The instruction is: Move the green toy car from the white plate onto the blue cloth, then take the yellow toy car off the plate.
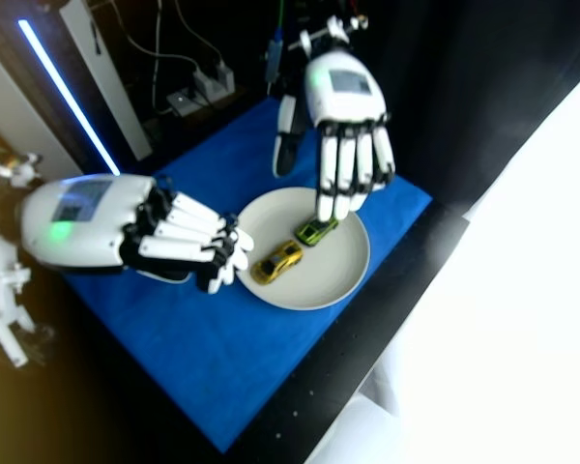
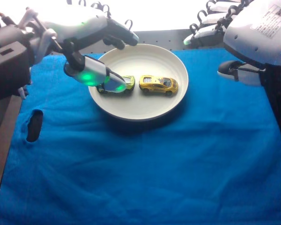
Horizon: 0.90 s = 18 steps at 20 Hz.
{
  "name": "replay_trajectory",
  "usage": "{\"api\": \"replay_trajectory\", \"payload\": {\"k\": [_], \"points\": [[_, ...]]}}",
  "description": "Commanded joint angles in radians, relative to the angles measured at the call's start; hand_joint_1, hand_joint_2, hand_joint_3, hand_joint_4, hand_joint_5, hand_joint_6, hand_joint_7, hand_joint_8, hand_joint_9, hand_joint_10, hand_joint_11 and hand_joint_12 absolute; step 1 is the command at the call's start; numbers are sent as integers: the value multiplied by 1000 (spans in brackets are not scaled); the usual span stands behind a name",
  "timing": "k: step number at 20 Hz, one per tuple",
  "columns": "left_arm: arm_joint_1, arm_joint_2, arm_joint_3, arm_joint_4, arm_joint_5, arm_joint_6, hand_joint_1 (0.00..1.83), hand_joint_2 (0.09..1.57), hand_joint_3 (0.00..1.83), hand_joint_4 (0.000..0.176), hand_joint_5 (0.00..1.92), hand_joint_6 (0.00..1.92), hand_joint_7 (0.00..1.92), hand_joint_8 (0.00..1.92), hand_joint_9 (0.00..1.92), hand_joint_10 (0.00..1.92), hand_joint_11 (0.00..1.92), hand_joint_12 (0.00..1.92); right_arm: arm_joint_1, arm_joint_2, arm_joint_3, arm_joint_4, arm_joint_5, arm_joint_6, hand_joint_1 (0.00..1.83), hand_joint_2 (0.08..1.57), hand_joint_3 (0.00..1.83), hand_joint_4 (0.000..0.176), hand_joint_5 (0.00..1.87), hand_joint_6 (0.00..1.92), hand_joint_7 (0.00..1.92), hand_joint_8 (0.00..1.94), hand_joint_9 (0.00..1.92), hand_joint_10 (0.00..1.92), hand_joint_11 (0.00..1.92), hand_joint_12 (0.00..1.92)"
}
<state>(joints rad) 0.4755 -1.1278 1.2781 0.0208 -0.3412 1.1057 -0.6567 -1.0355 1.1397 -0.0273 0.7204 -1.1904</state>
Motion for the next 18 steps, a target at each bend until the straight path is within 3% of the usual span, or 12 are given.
{"api": "replay_trajectory", "payload": {"k": [1, 2, 5, 8, 10, 13, 17, 18], "points": [[-15, -10, 16, -23, -93, 5, 856, 893, 0, 0, 614, 16, 587, 778, 414, 1387, 251, 1898, 16, -2, 5, 5, 124, -7, 1285, 1035, 3, 0, 794, 30, 627, 676, 447, 1235, 262, 1765], [-15, -18, 25, -34, -88, 5, 833, 902, 3, 0, 629, 16, 546, 841, 401, 1353, 236, 1869, 16, -2, 5, 6, 124, -7, 1289, 1037, 1, 0, 802, 26, 614, 724, 437, 1254, 239, 1790], [-12, -46, 60, -68, -79, 5, 903, 909, 0, 0, 718, 37, 605, 454, 388, 942, 48, 1703, 16, -2, 5, 9, 124, -7, 1253, 1040, 2, 0, 818, 25, 615, 702, 428, 1226, 215, 1801], [-8, -72, 90, -92, -70, 5, 1018, 934, 2, 0, 755, 34, 731, 369, 516, 817, 138, 1588, 16, -2, 6, 9, 124, -7, 1259, 1040, 0, 0, 827, 22, 640, 673, 477, 1244, 300, 1822], [-1, -92, 116, -116, -59, 5, 1070, 946, 3, 0, 766, 31, 769, 350, 563, 809, 245, 1585, 16, -2, 6, 10, 124, -7, 1254, 1040, 0, 0, 839, 21, 665, 669, 495, 1247, 321, 1811], [15, -104, 130, -134, -53, 5, 1123, 937, 0, 0, 822, 34, 759, 512, 547, 1012, 302, 1626, 16, -3, 6, 10, 124, -7, 1228, 1046, 1, 0, 828, 13, 665, 668, 515, 1245, 350, 1797], [25, -115, 140, -147, -47, 5, 1058, 951, 3, 0, 784, 5, 754, 461, 580, 900, 351, 1547, 16, -3, 6, 10, 124, -7, 1239, 1044, 0, 0, 818, 5, 648, 711, 511, 1288, 363, 1815], [26, -117, 142, -149, -45, 5, 1050, 948, 1, 0, 770, 2, 788, 371, 608, 804, 353, 1499, 16, -3, 6, 10, 124, -7, 1236, 1045, 0, 0, 814, 3, 633, 757, 500, 1291, 343, 1816]]}}
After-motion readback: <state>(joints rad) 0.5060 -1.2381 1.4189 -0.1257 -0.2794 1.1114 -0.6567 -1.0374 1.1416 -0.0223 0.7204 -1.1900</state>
